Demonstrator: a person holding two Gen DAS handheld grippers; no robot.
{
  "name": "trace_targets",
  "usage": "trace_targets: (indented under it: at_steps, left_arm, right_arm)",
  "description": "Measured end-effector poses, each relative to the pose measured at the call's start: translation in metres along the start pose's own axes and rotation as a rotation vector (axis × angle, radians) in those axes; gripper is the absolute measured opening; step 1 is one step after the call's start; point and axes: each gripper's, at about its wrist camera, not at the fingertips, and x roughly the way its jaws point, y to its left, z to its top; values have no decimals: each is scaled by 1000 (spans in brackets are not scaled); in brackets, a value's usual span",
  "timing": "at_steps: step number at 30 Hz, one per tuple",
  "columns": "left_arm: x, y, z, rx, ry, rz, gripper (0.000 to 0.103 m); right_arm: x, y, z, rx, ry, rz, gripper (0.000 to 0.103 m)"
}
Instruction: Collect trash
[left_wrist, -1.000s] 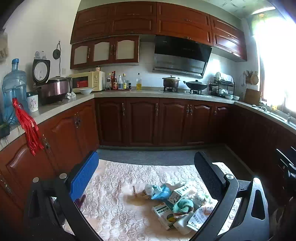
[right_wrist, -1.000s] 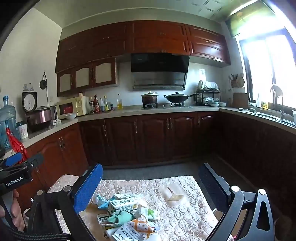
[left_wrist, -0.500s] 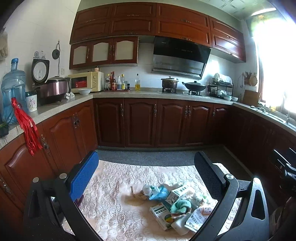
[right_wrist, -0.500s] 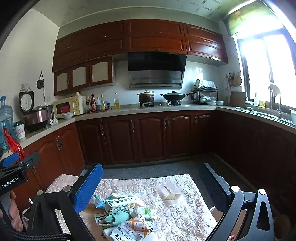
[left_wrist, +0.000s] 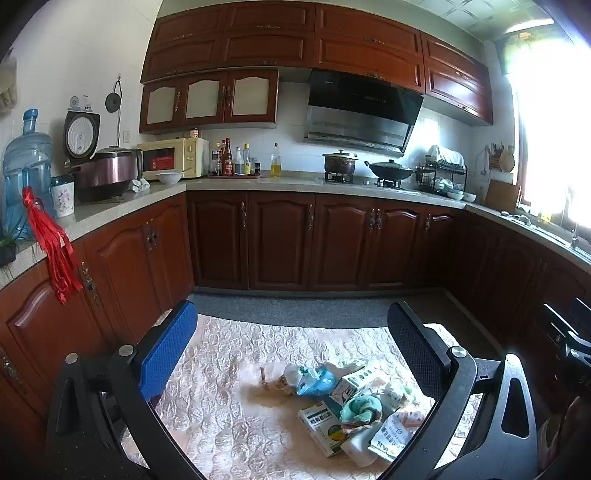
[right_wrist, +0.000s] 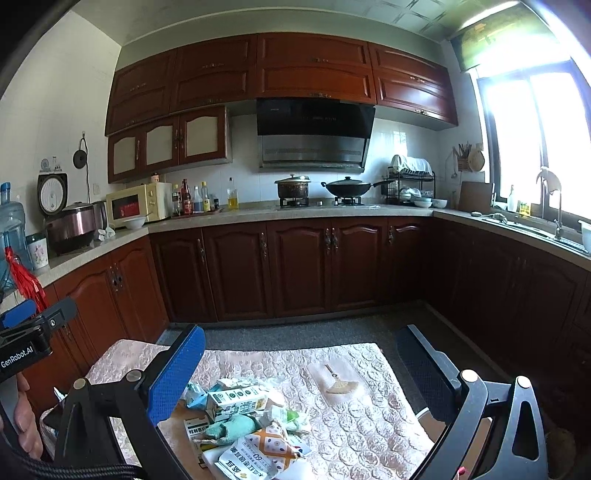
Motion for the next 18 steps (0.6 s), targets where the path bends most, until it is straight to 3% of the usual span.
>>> trace_targets:
  at_steps: [5, 18]
  left_arm:
    - [2, 1, -2, 0, 8, -2, 103]
    - [3, 0, -5, 11, 9, 10, 103]
  right_arm:
    - [-3, 1, -1, -25, -33, -8, 103]
    - [0, -1, 0, -9, 11, -5, 103]
